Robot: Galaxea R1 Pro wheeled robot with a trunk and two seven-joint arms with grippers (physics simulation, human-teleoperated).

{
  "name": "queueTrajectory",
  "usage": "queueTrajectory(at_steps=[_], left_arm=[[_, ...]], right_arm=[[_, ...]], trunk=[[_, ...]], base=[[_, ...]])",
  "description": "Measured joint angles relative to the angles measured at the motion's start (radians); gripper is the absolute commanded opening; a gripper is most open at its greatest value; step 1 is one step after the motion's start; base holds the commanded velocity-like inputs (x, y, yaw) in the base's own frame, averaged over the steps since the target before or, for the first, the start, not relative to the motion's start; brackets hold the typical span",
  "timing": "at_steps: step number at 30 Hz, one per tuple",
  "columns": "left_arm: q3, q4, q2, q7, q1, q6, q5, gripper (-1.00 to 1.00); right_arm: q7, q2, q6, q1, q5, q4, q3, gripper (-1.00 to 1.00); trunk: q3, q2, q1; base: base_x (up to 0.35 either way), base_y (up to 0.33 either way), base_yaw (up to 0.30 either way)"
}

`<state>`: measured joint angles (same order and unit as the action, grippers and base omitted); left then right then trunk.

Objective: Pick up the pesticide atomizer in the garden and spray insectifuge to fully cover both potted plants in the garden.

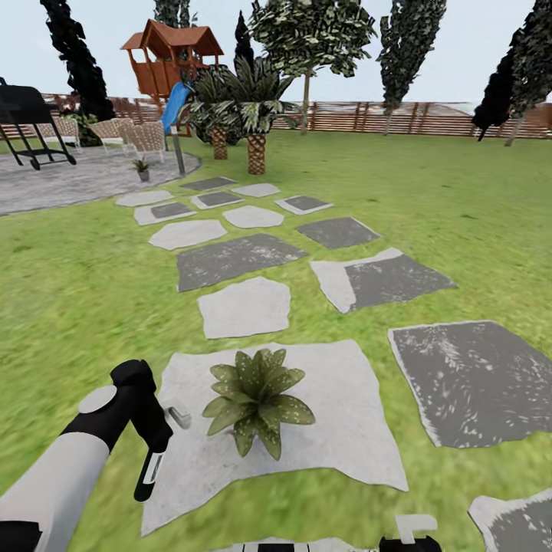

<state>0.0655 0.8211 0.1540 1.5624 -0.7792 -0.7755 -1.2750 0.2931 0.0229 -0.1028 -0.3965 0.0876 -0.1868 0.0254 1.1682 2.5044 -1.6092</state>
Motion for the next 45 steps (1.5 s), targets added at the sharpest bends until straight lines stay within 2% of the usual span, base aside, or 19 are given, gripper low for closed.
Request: queueTrajectory(at_steps=[9,20,22,26,28,39,45], left_arm=[[-0.001,-0.001,-0.002,0.000,0.000,0.000,0.002,-1.00],[0.005,0.000,0.008,-0.001,0.017,0.009,0.002,-1.00],[0.001,0.000,0.018,-0.001,0.018,0.013,0.002,-1.00],[-0.001,-0.003,0.057,0.000,0.019,0.016,0.003,-1.00],[-0.001,-0.007,0.064,0.000,0.019,0.017,0.004,-1.00],[-0.006,0.002,0.050,0.000,0.010,0.008,0.005,-1.00],[-0.006,0.001,0.048,0.000,0.011,0.006,0.005,-1.00]], right_arm=[[0.000,0.000,0.000,0.000,0.000,0.000,0.000,1.00],[0.001,0.002,0.000,0.000,0.000,-0.001,-0.001,1.00],[0.001,0.003,-0.001,0.000,0.001,-0.003,-0.001,1.00],[0.001,0.003,-0.002,0.000,0.003,0.000,0.002,1.00],[0.001,0.003,-0.002,0.000,0.003,0.001,0.004,1.00],[0.000,0.002,0.000,0.000,0.003,0.001,0.003,1.00],[0.000,0.003,0.000,0.000,0.003,0.000,0.000,1.00]], trunk=[[0.000,0.000,0.000],[0.000,0.000,0.000],[0.000,0.000,0.000],[0.000,0.000,0.000],[0.000,0.000,0.000],[0.000,0.000,0.000],[0.000,0.000,0.000]], base=[[0.099,0.267,-0.263],[0.035,0.011,-0.252],[0.000,0.000,-0.055],[0.000,0.000,-0.012],[0.000,0.000,-0.001],[-0.082,0.079,-0.001],[-0.220,0.231,-0.216]])
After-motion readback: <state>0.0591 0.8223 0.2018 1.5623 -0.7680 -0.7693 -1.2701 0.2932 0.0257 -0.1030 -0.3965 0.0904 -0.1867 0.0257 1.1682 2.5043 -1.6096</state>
